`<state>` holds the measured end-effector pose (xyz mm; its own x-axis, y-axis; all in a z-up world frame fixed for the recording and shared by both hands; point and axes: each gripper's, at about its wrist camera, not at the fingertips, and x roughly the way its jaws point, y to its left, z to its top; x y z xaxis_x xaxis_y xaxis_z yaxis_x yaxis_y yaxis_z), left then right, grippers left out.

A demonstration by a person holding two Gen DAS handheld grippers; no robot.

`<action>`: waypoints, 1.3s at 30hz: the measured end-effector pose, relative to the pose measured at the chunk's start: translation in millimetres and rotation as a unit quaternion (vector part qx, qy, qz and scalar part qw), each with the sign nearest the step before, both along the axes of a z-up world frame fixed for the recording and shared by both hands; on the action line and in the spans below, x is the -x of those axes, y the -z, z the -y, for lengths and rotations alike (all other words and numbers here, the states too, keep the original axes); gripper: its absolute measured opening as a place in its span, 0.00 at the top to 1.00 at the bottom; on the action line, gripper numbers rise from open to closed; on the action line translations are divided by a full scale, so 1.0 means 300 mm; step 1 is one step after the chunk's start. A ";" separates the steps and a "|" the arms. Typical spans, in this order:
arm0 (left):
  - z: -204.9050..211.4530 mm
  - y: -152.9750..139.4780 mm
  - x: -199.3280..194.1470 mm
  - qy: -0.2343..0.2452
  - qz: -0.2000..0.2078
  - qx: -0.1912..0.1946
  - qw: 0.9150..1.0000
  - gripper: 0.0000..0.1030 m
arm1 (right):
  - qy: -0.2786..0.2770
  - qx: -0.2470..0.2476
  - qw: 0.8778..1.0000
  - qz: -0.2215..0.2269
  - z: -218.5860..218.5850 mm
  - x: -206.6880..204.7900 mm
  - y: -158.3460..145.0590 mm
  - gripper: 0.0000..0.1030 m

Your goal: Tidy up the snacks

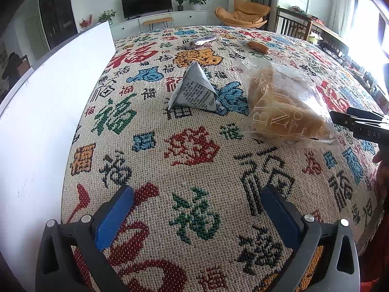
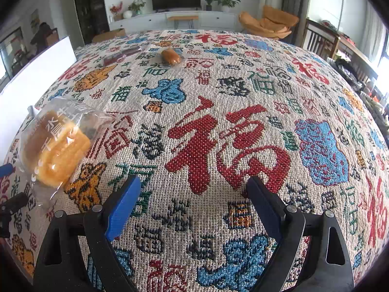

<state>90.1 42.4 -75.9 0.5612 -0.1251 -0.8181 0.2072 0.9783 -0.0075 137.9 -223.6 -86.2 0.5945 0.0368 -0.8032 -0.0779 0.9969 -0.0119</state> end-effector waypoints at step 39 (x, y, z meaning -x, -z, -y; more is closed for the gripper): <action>0.001 0.002 0.001 -0.002 0.005 0.000 1.000 0.00 | 0.000 0.000 1.000 0.000 -0.002 0.000 0.000 0.12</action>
<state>89.7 42.0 -76.4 0.5706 -0.1228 -0.8120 0.2028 0.9792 -0.0056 137.8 -223.1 -86.2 0.5946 0.0372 -0.8031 -0.0775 0.9969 -0.0113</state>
